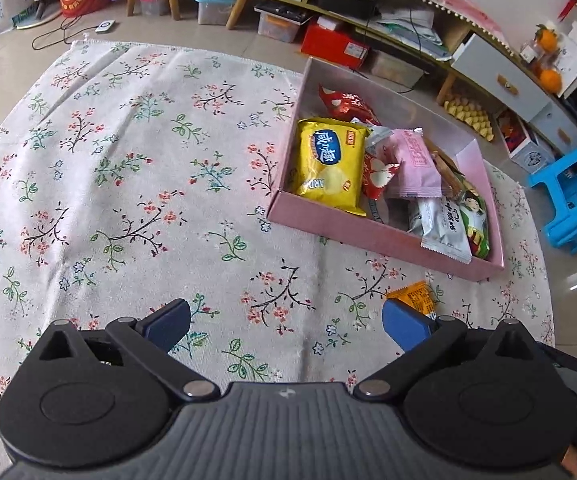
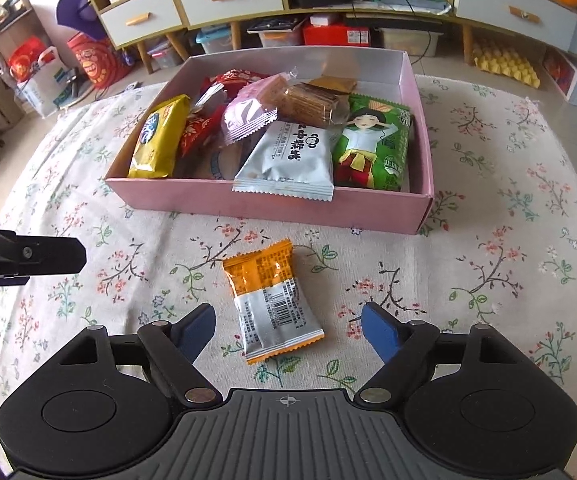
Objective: Organize snacks
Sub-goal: 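Grasp the orange-and-white packet on the cloth with the right gripper, then carry the orange packet over the pink box and lower it inside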
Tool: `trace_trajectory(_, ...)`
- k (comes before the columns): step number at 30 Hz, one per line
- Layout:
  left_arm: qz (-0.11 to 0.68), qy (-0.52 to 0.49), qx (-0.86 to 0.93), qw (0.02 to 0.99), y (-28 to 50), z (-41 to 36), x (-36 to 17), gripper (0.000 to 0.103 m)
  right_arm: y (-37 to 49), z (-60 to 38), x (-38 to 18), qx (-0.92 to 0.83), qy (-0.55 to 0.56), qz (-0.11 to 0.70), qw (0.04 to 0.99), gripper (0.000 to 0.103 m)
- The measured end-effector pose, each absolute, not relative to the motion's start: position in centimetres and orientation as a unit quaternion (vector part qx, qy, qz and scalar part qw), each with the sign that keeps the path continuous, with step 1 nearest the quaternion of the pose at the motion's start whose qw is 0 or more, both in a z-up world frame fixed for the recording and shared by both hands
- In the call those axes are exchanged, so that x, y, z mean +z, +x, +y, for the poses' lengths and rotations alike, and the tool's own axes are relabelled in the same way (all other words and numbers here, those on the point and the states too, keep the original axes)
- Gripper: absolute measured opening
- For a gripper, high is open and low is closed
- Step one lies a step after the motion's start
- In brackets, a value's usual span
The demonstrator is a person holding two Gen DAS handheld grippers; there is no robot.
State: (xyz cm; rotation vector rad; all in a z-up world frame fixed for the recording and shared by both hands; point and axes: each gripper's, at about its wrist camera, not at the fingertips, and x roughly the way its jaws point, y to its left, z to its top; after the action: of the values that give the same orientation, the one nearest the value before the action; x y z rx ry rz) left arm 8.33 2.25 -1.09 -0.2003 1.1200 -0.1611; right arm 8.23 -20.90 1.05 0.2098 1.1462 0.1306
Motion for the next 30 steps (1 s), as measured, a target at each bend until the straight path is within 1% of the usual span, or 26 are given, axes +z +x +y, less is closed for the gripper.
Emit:
trace_trajectory(10,0.533,-0.091,-0.078,0.838,8.4,1.9,-1.3,0.102,8.7,-19.4,0.3,0.073,0.048,0.539,0.837,0.082)
trace_trajectory(12,0.535,-0.091,-0.080,0.836,8.5,1.7,-1.5,0.102,8.8,-18.9,0.1,0.081,0.041,0.541,0.836,0.080)
trace_trajectory(13,0.537,-0.091,-0.081,0.835,8.5,1.7,-1.5,0.102,8.9,-18.6,-0.1,0.084,0.036,0.545,0.833,0.077)
trace_trajectory(14,0.538,-0.092,-0.081,0.834,8.5,1.7,-1.6,0.102,9.1,-18.3,-0.3,0.088,0.028,0.550,0.830,0.067)
trace_trajectory(15,0.539,-0.094,-0.081,0.833,8.5,1.8,-1.6,0.102,9.1,-18.2,-0.4,0.093,0.022,0.553,0.828,0.057)
trace_trajectory(16,0.539,-0.096,-0.081,0.833,8.6,1.8,-1.6,0.102,9.2,-18.1,-0.4,0.095,0.018,0.555,0.826,0.041)
trace_trajectory(22,0.537,-0.116,-0.078,0.832,8.8,2.8,-1.3,0.102,8.6,-18.8,1.3,0.105,0.038,0.541,0.834,0.038)
trace_trajectory(30,0.528,-0.129,-0.068,0.837,8.9,3.9,-0.8,0.102,7.4,-19.7,5.2,0.131,0.114,0.497,0.850,0.038)
